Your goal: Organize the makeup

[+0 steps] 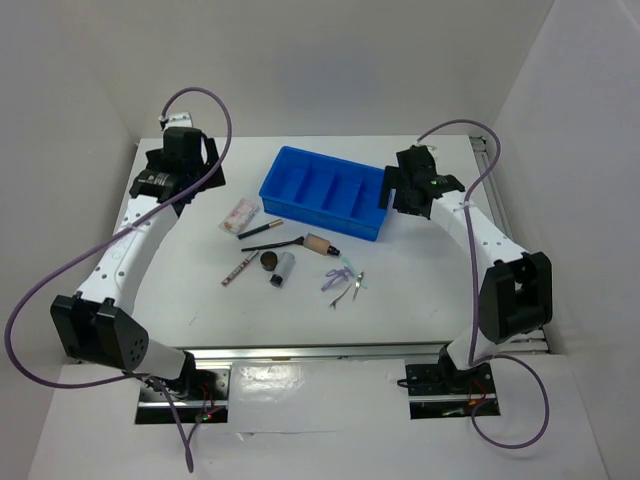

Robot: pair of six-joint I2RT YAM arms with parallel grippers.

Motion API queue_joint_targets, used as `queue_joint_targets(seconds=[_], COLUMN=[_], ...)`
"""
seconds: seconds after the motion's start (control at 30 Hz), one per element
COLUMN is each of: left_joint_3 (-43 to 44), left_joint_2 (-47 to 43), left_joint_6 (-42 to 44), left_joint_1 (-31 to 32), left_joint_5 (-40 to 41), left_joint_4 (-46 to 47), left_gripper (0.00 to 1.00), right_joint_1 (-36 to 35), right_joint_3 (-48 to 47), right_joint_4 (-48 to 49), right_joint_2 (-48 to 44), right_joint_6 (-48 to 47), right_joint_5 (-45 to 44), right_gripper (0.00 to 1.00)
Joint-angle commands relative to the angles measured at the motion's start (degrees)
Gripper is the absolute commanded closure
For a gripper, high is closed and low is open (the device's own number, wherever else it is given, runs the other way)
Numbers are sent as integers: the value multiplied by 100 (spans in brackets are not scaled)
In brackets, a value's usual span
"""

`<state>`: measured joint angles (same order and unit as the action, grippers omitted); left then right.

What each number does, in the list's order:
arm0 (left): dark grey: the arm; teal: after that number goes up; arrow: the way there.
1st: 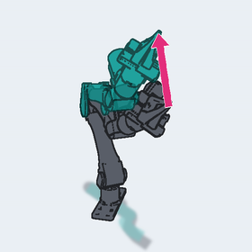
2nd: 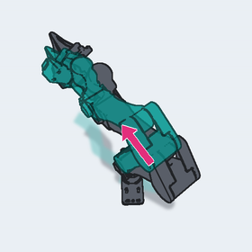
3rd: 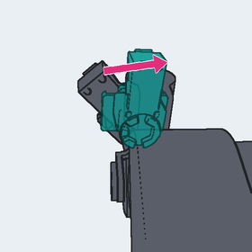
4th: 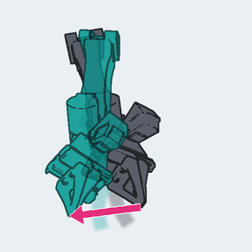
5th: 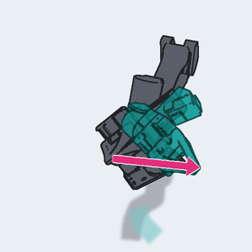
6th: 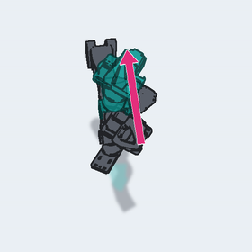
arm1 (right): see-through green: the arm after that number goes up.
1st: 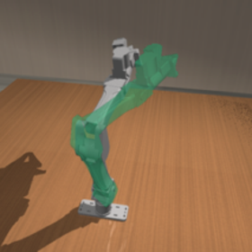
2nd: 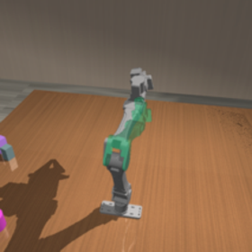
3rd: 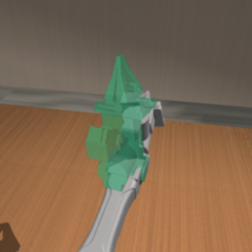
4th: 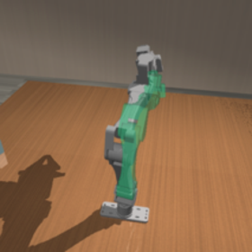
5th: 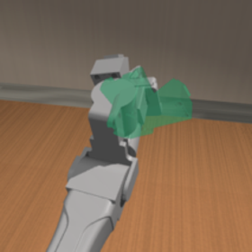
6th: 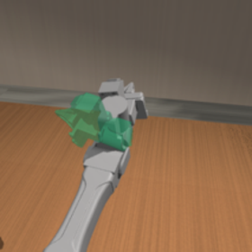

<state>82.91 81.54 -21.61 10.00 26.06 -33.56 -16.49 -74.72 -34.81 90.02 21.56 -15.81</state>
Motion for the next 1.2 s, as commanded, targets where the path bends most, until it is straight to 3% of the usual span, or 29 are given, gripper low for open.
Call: queue_joint_targets(seconds=[0.0,0.2,0.37,0.43,0.7,0.9,1.17], left_joint_3=[348,208,23,-143,-496,-566,-619], left_joint_2=[195,143,-102,-173,-569,-622,-674], left_joint_6=[-186,-186,-186,-125,-125,-177,-177], left_joint_1=[20,20,20,20,20,72,72], left_joint_5=[-215,-1146,-1305,-1375,-1604,-1929,-1930], left_joint_4=[-484,-327,-379,-379,-493,-493,-546], left_gripper=[0,0,0,0,0,1,2], right_joint_1=[-3,-221,-662,-994,-2384,-3297,-3721], right_joint_3=[-43,19,274,361,1081,924,933], right_joint_4=[167,404,738,739,1177,721,528], right_joint_2=[-265,-546,-889,-960,-1373,-600,-274], right_joint_6=[-73,-520,-671,-584,-530,-477,-530], right_joint_5=[192,1299,1783,1548,1397,722,307], right_gripper=[0,0,2,7,5,1,3])
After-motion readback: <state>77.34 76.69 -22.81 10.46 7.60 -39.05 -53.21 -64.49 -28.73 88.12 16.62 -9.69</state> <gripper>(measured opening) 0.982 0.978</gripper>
